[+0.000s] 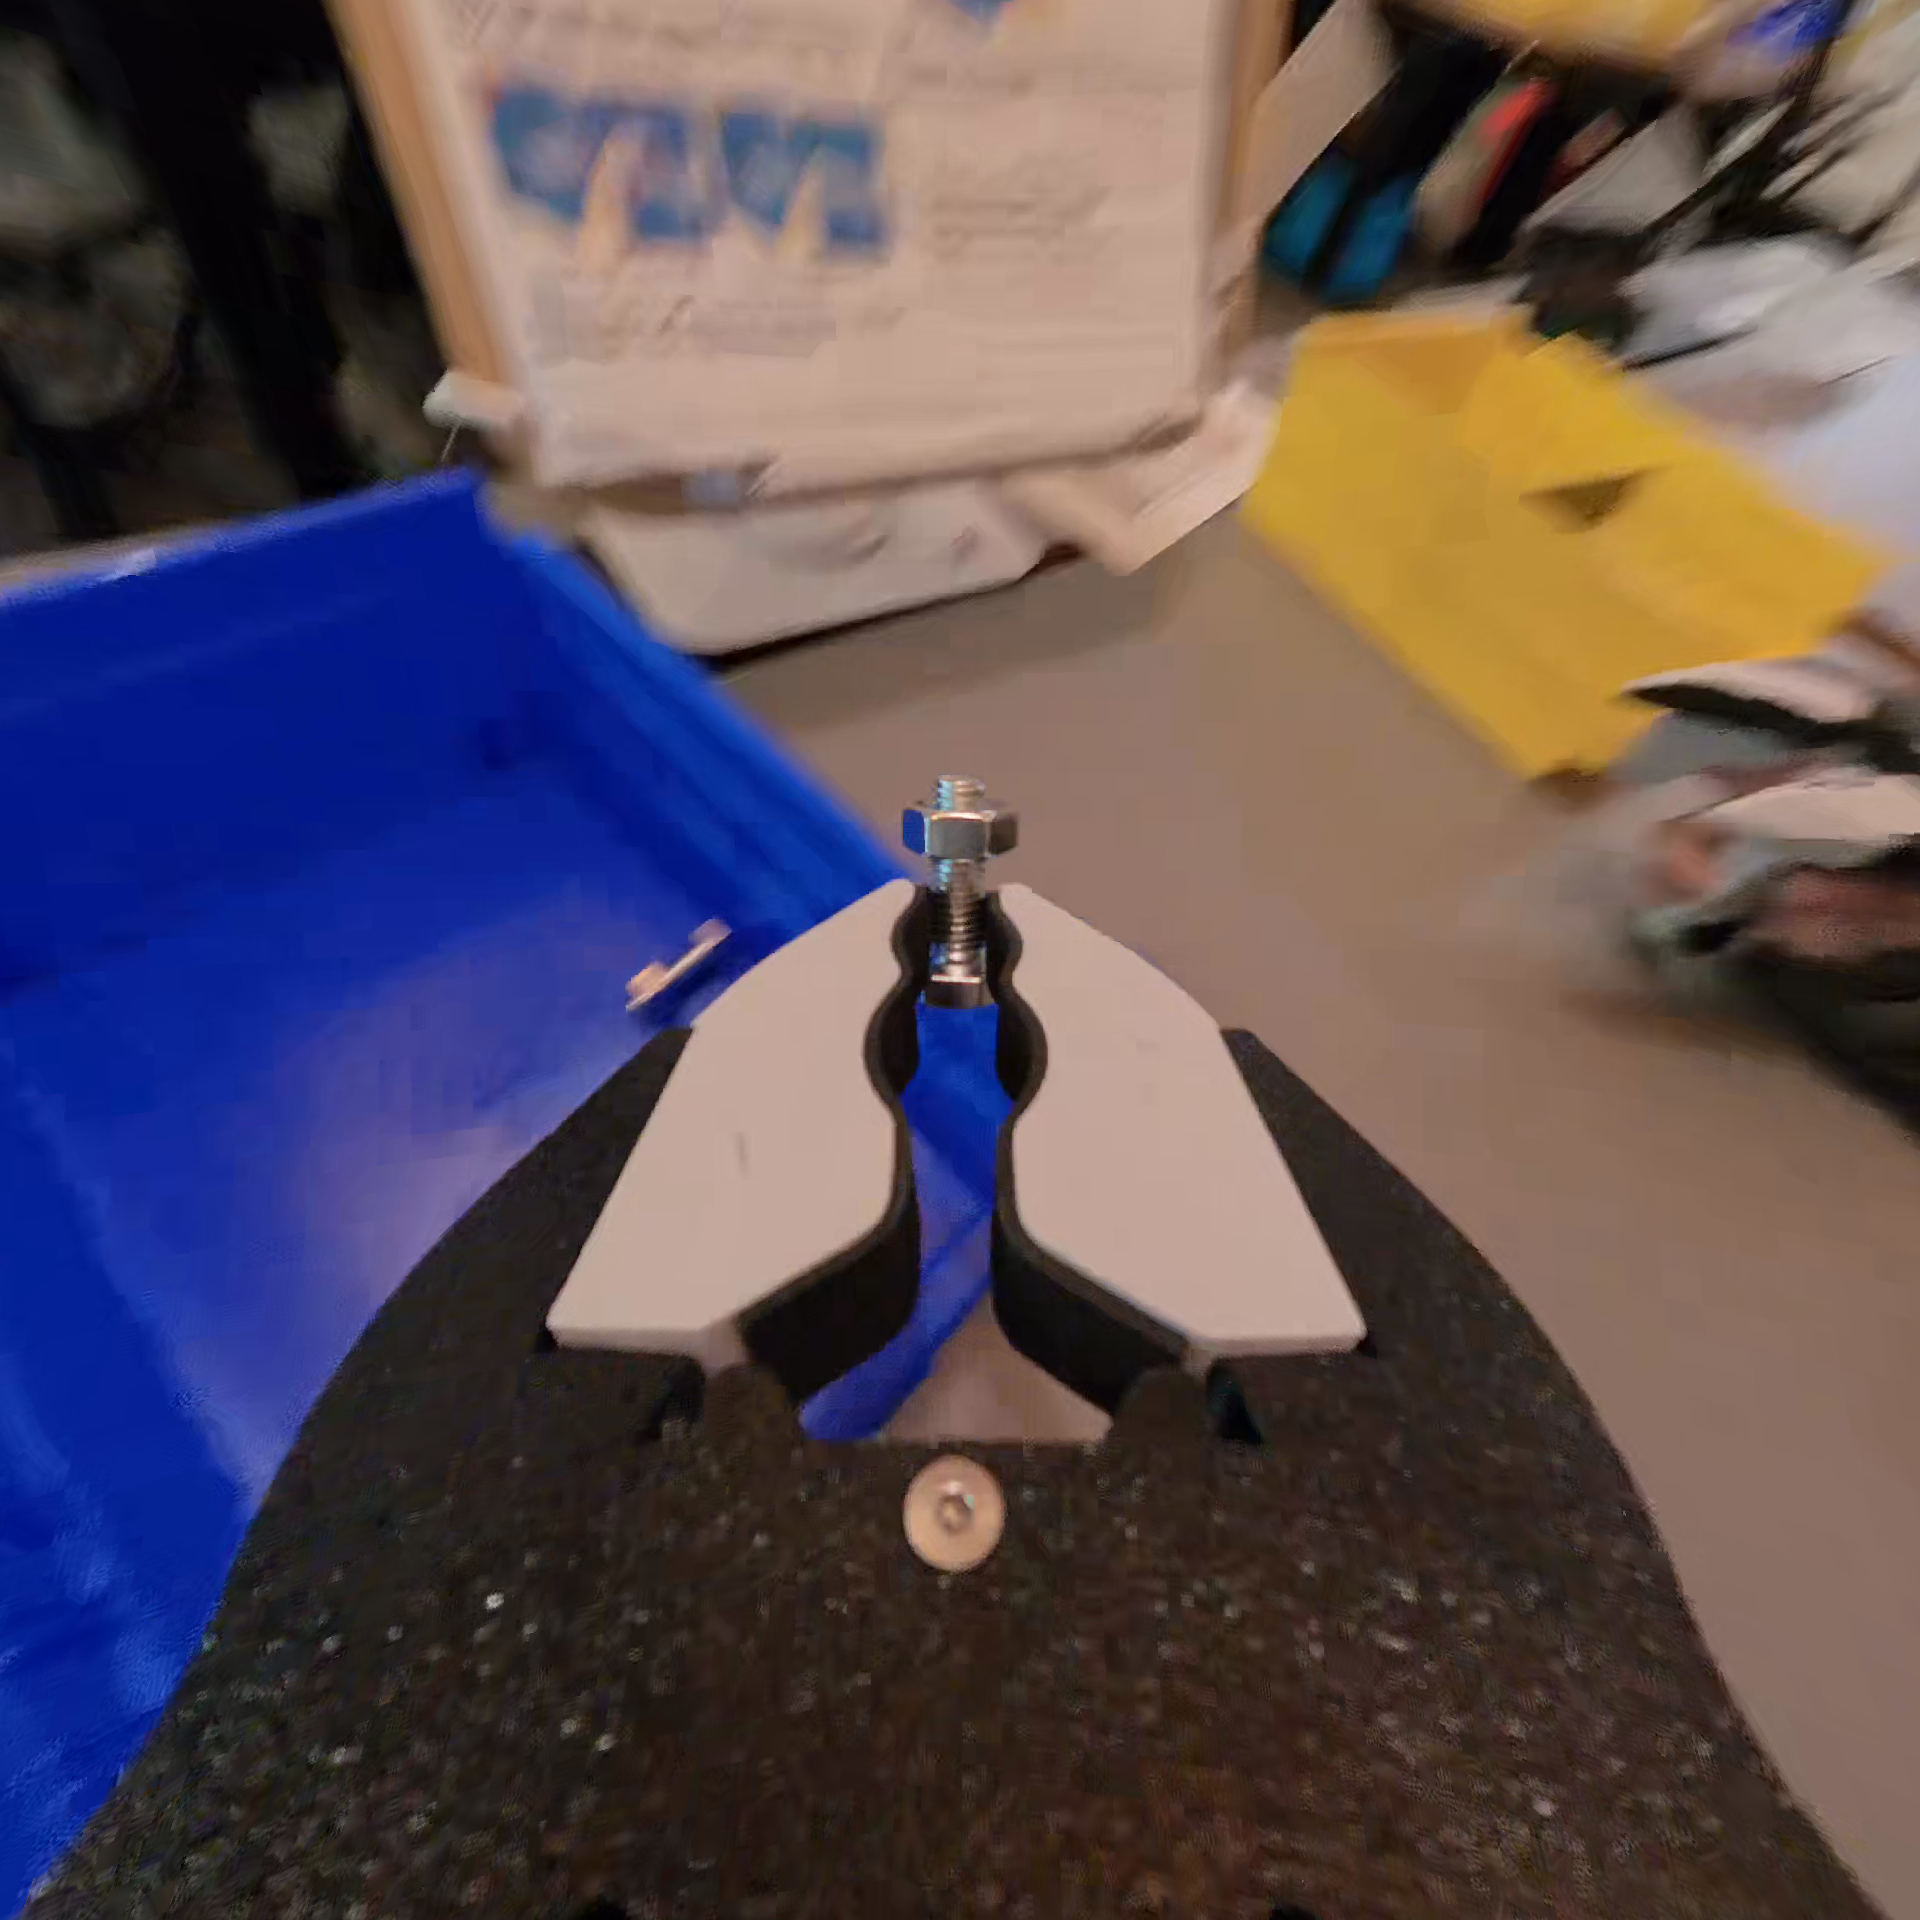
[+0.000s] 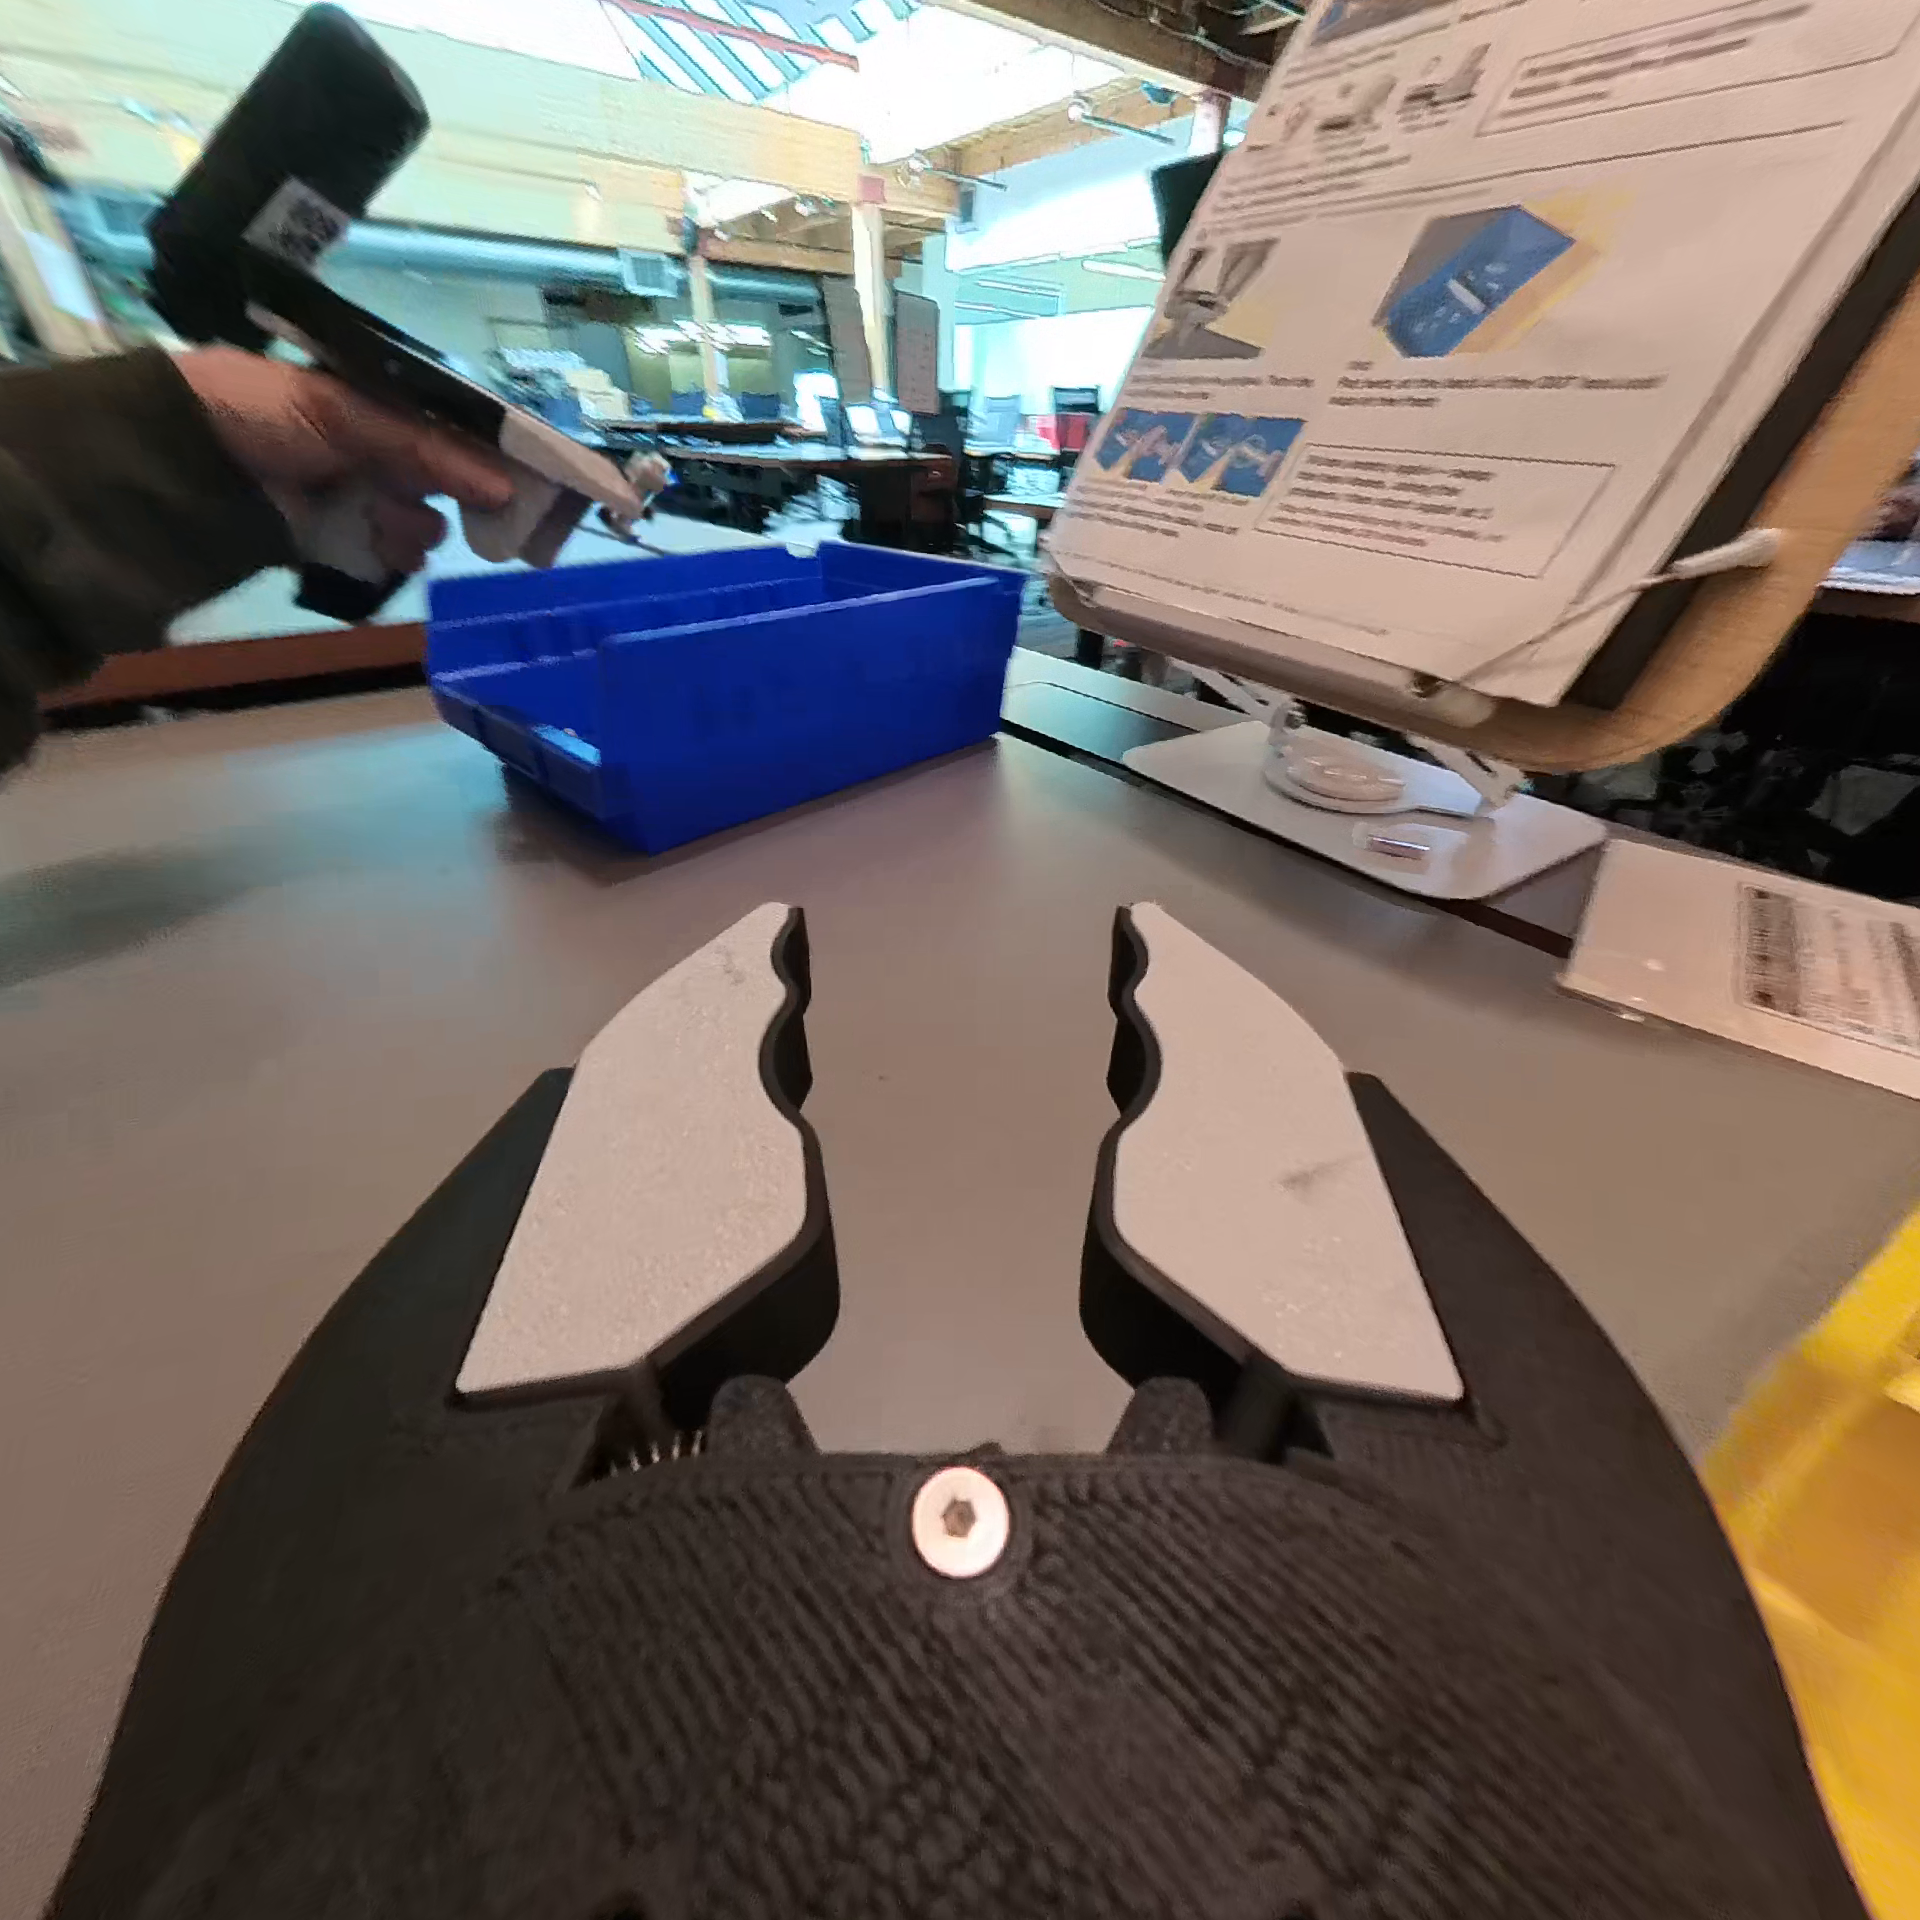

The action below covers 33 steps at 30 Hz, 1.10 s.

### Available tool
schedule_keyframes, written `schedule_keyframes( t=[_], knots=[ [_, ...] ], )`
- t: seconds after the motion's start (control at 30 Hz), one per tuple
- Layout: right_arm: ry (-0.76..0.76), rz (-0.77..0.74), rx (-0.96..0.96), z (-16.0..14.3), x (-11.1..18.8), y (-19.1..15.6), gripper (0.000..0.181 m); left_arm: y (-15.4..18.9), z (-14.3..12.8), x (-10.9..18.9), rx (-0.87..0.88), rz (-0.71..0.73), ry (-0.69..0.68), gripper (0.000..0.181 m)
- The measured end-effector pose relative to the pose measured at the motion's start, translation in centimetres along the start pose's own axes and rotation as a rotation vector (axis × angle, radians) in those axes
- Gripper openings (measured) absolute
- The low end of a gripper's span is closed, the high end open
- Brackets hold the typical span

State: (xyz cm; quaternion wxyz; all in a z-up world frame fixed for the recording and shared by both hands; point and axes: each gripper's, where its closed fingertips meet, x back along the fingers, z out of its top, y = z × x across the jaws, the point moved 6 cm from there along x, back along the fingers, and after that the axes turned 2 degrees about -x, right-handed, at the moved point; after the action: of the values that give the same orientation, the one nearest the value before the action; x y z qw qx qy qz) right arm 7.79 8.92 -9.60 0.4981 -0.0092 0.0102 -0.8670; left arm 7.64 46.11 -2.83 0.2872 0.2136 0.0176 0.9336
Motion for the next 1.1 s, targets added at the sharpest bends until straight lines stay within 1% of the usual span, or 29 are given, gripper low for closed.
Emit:
schedule_keyframes(
  t=[0.07, 0.13, 0.23, 0.27, 0.33, 0.43, 0.53, 0.6, 0.77, 1.1],
  knots=[
    [0.043, 0.091, -0.058, 0.8, -0.1, -1.2, 0.060, 4.1, 0.2, 0.1, -0.030, -0.121, 0.132, 0.009],
    [0.084, 0.194, -0.115, 1.6, -0.1, -2.6, 0.065, 8.7, -0.3, -0.9, -0.055, -0.261, 0.247, 0.009],
    [0.155, 0.296, -0.143, 2.6, 0.0, -4.4, 0.065, 15.5, -2.2, -4.1, -0.091, -0.480, 0.399, 0.009],
    [0.167, 0.316, -0.140, 2.7, 0.0, -4.8, 0.064, 17.1, -3.0, -5.4, -0.109, -0.521, 0.433, 0.009],
    [0.187, 0.340, -0.121, 2.9, 0.2, -5.3, 0.057, 19.0, -4.3, -7.9, -0.125, -0.563, 0.451, 0.009],
    [0.187, 0.338, -0.089, 2.9, 0.3, -5.3, 0.049, 20.7, -4.9, -9.9, -0.098, -0.610, 0.458, 0.009],
    [0.173, 0.336, -0.073, 2.7, 0.3, -5.2, 0.045, 21.9, -5.1, -10.5, -0.183, -0.595, 0.427, 0.009],
    [0.178, 0.357, -0.091, 2.7, 0.4, -5.3, 0.041, 22.2, -5.7, -10.8, -0.195, -0.592, 0.420, 0.009],
    [0.148, 0.380, -0.082, 2.3, 0.0, -5.9, 0.038, 22.4, -6.1, -10.9, -0.199, -0.610, 0.397, 0.009],
    [0.136, 0.380, -0.079, 1.9, -0.2, -6.2, 0.027, 22.8, -6.0, -10.8, -0.208, -0.638, 0.420, 0.009]
  ],
)
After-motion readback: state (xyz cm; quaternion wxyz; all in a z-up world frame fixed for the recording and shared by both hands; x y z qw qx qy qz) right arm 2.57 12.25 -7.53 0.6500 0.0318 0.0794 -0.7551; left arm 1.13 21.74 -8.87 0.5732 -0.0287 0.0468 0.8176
